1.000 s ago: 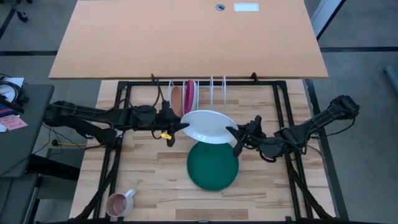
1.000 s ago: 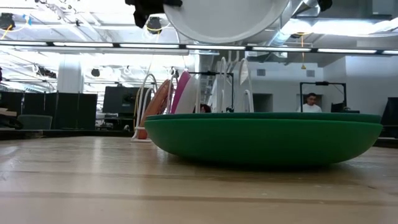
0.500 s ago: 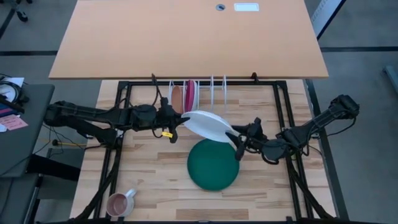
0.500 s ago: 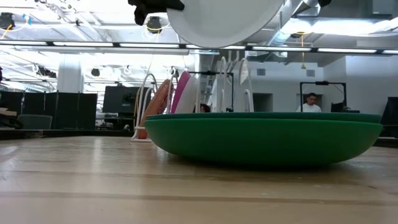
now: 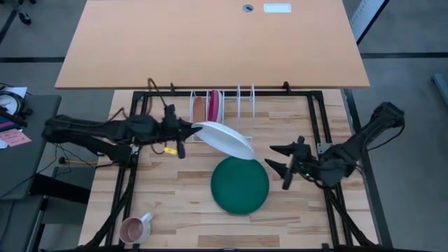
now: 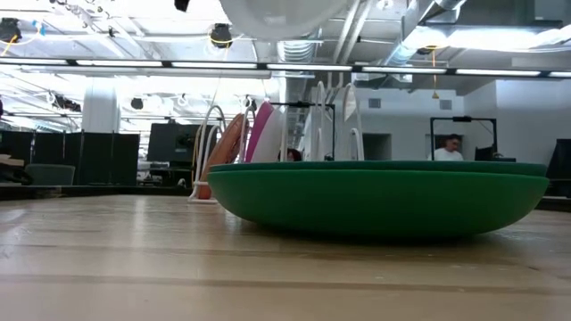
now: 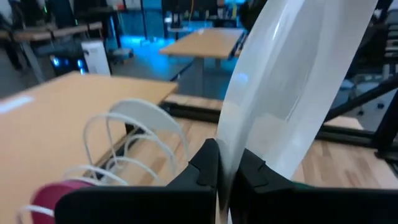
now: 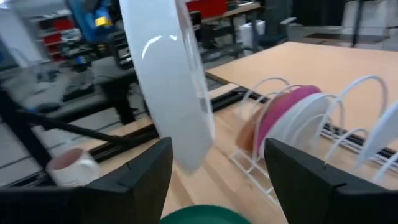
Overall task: Sort dishes
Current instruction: Put the white plate in the dish rack
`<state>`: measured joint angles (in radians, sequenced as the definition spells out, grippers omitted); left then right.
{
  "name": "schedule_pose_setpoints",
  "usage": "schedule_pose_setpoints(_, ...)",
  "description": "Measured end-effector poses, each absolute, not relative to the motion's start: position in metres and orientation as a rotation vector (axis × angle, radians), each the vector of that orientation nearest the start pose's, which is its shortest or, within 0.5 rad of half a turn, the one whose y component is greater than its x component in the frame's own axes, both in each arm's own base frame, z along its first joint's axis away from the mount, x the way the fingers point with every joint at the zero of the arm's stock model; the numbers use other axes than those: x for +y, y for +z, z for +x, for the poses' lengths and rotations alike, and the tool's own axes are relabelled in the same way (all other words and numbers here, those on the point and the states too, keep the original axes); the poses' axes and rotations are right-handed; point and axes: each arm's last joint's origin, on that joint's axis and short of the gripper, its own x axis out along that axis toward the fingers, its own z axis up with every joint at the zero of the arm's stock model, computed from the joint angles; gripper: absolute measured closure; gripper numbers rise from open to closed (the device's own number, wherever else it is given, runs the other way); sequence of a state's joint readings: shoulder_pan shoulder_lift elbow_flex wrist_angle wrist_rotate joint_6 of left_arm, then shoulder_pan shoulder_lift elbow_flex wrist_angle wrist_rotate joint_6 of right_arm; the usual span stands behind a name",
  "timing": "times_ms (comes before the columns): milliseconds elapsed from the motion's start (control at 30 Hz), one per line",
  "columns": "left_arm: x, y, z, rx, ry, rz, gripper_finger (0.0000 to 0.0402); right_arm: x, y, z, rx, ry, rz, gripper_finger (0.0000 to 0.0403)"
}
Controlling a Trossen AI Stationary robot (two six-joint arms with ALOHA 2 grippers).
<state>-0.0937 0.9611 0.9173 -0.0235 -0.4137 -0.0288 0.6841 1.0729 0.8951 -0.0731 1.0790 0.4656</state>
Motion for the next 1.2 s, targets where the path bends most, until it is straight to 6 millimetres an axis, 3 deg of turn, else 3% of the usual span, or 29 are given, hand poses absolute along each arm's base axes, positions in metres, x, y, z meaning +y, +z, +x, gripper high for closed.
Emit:
schedule_pose_setpoints(233, -0.008, 0.39, 0.175, -0.106, 0.291, 0.018, 0.0401, 0.136, 0.328, 0.178, 0.103, -0.345, 0.221, 0.0143)
schedule_pose_setpoints(567, -0.004, 0.422, 0.118, -0.363, 0.217, -0.004, 0.0401, 0.132, 0.325, 0.179, 0.124, -0.37, 0.196, 0.0143)
schedule_pose_setpoints(967, 0.007, 0.454, 0.079, -0.695, 0.536, 0.02, 0.0401, 0.129, 0.324, 0.181, 0.124, -0.383, 0.195, 0.0143)
schedule_pose_setpoints(1200, 0.011, 0.464, 0.069, -0.804, 0.719, 0.075, 0.0401, 0.13, 0.324, 0.181, 0.124, -0.382, 0.195, 0.0143)
